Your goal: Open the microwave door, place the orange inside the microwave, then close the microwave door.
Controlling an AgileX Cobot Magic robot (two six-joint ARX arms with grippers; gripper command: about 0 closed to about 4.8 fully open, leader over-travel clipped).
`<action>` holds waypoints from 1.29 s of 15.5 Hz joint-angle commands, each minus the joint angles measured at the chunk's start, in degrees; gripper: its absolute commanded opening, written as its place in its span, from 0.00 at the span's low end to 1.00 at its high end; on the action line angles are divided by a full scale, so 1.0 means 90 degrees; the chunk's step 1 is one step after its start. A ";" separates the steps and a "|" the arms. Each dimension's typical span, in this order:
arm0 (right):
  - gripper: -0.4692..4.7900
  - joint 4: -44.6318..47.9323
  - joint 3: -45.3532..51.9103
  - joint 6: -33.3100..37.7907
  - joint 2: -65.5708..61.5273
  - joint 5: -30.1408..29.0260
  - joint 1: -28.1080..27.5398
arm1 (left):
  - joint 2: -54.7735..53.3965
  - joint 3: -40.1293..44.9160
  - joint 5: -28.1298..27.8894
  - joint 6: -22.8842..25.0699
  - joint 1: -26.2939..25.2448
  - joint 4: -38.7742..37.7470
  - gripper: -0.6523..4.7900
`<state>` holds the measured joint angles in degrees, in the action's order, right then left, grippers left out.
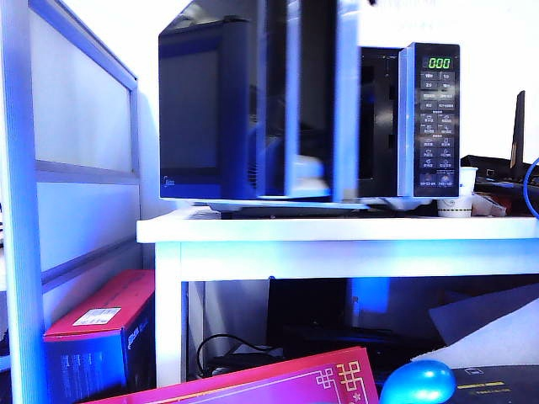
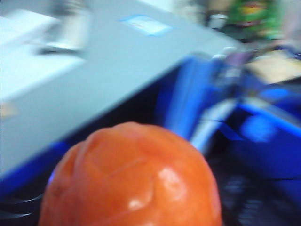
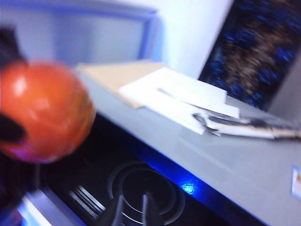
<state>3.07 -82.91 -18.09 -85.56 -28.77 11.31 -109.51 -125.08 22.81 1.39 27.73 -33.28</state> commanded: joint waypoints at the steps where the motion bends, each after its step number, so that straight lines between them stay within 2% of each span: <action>1: 0.22 0.0007 -0.0027 -0.1110 -0.0109 -0.0022 0.0002 | 0.0034 -0.0015 0.0707 -0.0425 -0.0002 0.0085 0.80; 4: 0.22 -0.0172 -0.0027 -0.1137 -0.0175 0.0367 0.0005 | 0.0032 -0.0015 0.0765 -0.0442 -0.0002 -0.0204 0.80; 5: 0.38 -0.0202 -0.0027 -0.1173 -0.0175 0.0347 0.0002 | 0.0032 -0.0015 0.0775 -0.0447 -0.0002 -0.0228 0.80; 6: 0.74 -0.0231 -0.0027 -0.1389 -0.0175 0.0248 0.0002 | 0.0032 -0.0015 0.0775 -0.0457 -0.0002 -0.0170 0.80; 7: 1.00 -0.0238 -0.0027 -0.1547 -0.0175 -0.0087 0.0002 | 0.0032 -0.0015 0.0782 -0.0627 -0.0002 -0.0121 0.80; 9: 1.00 -0.0216 -0.0027 -0.1574 -0.0172 -0.0743 0.0002 | 0.0034 -0.0015 0.1095 -0.0899 -0.0005 -0.0095 0.80; 12: 1.00 -0.0216 -0.0027 -0.2174 -0.0172 -0.1059 0.0005 | 0.0032 -0.0015 0.2018 -0.1392 -0.0005 0.0109 0.80; 14: 1.00 -0.0214 -0.0027 -0.2487 -0.0172 -0.1360 0.0005 | 0.0032 -0.0015 0.2385 -0.1564 -0.0005 0.0262 0.80; 16: 1.00 -0.0168 -0.0027 -0.2497 -0.0172 -0.1649 0.0010 | 0.0032 -0.0015 0.2392 -0.1562 -0.0005 0.0289 0.80; 20: 1.00 0.0245 -0.0027 -0.2497 -0.0172 -0.1668 0.0068 | 0.0032 -0.0015 0.2395 -0.1559 -0.0005 0.0265 0.80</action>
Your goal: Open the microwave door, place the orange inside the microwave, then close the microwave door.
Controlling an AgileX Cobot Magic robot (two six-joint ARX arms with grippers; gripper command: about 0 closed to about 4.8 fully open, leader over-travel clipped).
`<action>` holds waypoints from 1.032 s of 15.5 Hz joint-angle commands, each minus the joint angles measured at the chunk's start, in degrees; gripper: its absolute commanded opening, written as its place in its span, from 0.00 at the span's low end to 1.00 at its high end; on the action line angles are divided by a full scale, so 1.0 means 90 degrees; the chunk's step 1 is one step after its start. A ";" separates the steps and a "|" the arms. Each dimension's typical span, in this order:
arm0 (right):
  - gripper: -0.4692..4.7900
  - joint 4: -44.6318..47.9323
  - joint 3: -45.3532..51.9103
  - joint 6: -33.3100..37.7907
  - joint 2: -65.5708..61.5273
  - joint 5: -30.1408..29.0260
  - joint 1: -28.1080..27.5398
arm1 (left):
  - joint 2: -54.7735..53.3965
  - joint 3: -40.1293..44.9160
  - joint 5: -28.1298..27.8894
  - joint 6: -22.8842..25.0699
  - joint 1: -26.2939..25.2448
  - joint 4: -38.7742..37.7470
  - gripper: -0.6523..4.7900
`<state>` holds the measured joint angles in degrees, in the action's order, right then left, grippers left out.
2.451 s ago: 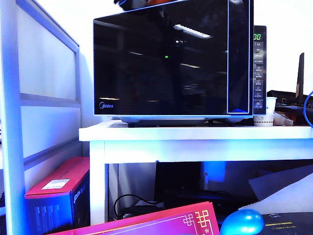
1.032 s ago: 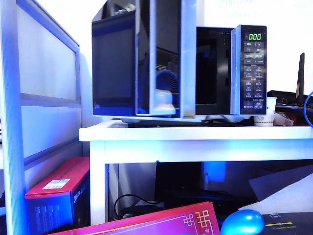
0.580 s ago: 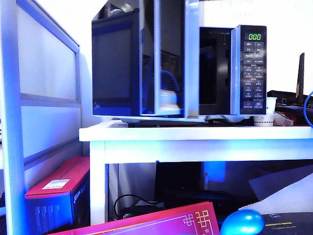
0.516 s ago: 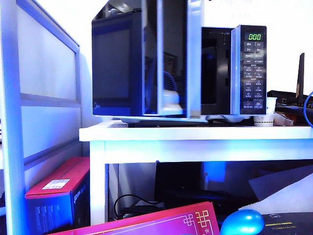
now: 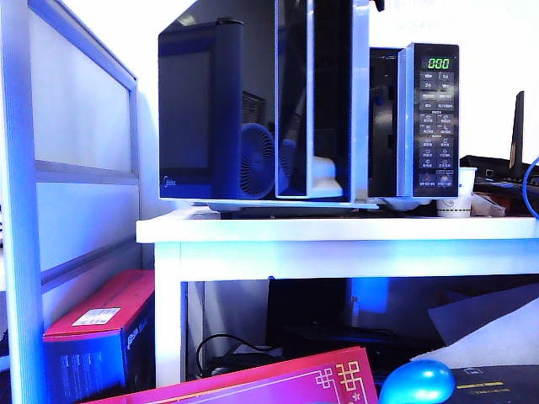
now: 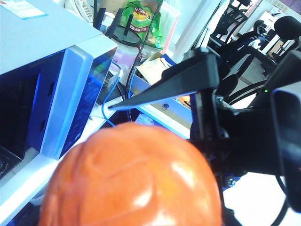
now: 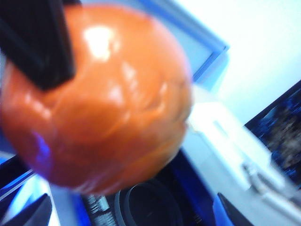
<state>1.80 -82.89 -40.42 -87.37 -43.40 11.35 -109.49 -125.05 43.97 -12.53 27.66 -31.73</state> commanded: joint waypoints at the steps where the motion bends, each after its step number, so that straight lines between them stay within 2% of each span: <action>1: 1.00 0.0508 -0.0029 -0.0012 0.0029 -0.0061 0.0097 | 0.0029 -0.0017 0.0044 -0.0010 0.0002 0.0073 0.80; 6: 1.00 0.0702 -0.0029 -0.0039 0.0029 -0.0073 0.0330 | -0.0051 -0.0017 0.0044 -0.0012 0.0005 0.0112 0.80; 16: 1.00 0.1338 -0.0029 -0.0036 0.0027 0.0165 0.0333 | -0.0066 -0.0017 0.0051 -0.0015 0.0005 0.0061 0.80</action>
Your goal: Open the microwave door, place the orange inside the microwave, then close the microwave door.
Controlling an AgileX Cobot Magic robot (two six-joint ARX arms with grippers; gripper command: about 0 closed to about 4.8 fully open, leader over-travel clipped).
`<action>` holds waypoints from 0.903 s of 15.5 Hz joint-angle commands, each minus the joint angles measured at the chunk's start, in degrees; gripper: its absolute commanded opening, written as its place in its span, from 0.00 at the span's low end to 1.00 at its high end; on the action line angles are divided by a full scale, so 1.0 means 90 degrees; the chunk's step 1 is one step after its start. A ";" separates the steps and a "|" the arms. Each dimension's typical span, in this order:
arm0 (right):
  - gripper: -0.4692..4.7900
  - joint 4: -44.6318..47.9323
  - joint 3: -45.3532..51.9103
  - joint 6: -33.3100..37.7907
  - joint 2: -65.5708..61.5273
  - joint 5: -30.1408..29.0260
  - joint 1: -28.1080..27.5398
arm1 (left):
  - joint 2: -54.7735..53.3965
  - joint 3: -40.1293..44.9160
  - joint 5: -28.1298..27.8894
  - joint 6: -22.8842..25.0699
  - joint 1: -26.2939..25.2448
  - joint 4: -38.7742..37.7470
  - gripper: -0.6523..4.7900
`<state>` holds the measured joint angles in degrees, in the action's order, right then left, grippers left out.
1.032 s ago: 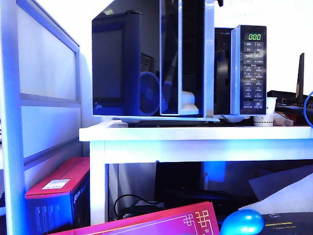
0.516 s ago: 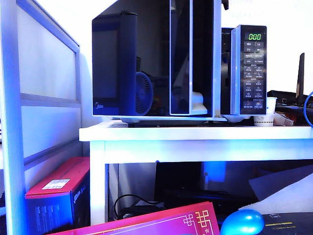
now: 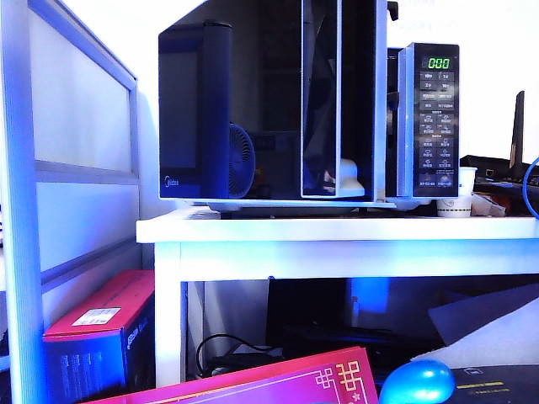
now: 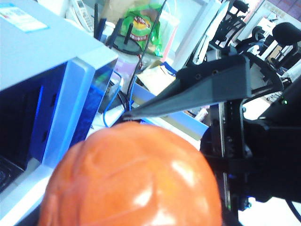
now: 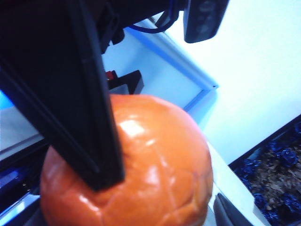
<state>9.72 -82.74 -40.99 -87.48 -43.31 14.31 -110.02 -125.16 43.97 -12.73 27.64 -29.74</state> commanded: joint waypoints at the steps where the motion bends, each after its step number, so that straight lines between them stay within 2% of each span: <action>1: 1.00 0.0459 -0.0046 0.0027 0.0039 0.0160 0.0005 | -0.0019 -0.0005 0.0053 0.0002 0.0007 -0.0163 0.80; 5: 1.00 0.0478 -0.0046 0.0027 0.0036 0.0291 0.0007 | -0.0022 -0.0005 0.0206 -0.0097 0.0010 -0.0153 0.80; 9: 1.00 0.0930 -0.0046 0.0027 0.0039 -0.0085 0.0012 | -0.0024 -0.0005 0.1035 -0.0189 0.0007 -0.0134 0.80; 11: 1.00 0.1005 -0.0046 0.0027 0.0039 -0.0204 0.0012 | -0.0024 -0.0005 0.1535 -0.0430 0.0005 -0.0104 0.80; 14: 1.00 0.1008 -0.0046 0.0027 0.0039 -0.0204 0.0012 | -0.0032 -0.0005 0.1559 -0.0425 0.0005 -0.0061 0.80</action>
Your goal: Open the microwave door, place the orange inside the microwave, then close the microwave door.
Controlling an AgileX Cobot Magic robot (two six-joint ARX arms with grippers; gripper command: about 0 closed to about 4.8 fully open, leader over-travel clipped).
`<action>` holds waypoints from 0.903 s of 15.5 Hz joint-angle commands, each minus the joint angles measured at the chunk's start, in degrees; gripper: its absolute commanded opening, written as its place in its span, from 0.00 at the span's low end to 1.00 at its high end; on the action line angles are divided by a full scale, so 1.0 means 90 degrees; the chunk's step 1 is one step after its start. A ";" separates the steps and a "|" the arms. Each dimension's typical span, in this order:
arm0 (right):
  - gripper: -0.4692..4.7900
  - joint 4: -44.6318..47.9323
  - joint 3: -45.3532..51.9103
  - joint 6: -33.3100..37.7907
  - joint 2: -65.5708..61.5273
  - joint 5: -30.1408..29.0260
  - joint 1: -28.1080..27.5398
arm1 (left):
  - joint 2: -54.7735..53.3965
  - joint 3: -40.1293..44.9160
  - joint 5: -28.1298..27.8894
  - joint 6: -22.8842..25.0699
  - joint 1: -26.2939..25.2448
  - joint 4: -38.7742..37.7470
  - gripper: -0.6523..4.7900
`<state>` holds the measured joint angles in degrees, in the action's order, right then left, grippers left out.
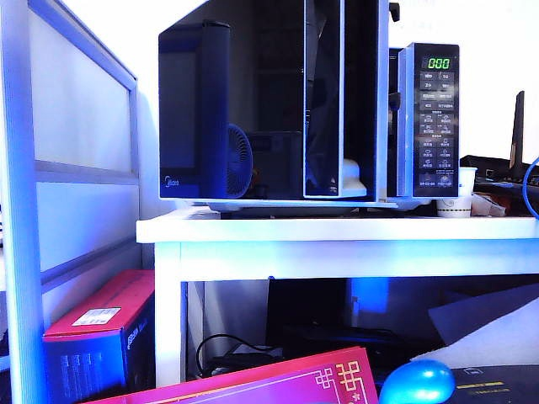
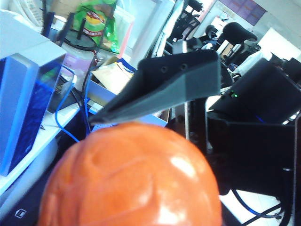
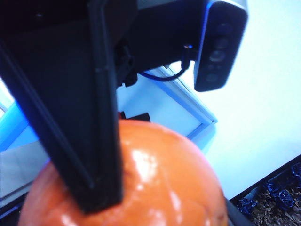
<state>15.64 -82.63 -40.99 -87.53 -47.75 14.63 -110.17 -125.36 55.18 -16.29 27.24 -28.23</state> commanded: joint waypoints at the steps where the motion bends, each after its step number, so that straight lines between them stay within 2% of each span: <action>1: 1.00 0.0369 -0.0058 0.0027 0.0044 0.0287 -0.0024 | -0.0015 0.0019 0.0313 -0.0051 0.0049 -0.0231 0.80; 6: 1.00 0.0573 -0.0058 0.0078 0.0044 0.0216 0.0053 | -0.0032 0.0019 0.0325 -0.0075 0.0049 -0.0231 0.81; 8: 0.59 0.0493 -0.0058 0.0080 0.0044 0.0214 0.0053 | -0.0041 0.0019 0.0318 -0.0073 0.0049 -0.0228 0.81; 12: 0.58 0.0420 -0.0058 0.0080 0.0044 0.0216 0.0051 | -0.0041 0.0019 0.0318 -0.0073 0.0049 -0.0192 0.81; 13: 0.50 0.0413 -0.0058 0.0083 0.0044 0.0216 0.0051 | -0.0041 0.0019 0.0318 -0.0070 0.0049 -0.0189 0.81; 14: 0.49 0.0420 -0.0058 0.0104 0.0046 0.0216 0.0051 | -0.0041 0.0017 0.0318 -0.0032 0.0049 -0.0185 0.84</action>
<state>16.84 -82.56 -40.60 -87.55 -47.90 15.25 -110.24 -125.36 55.99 -16.80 27.24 -27.79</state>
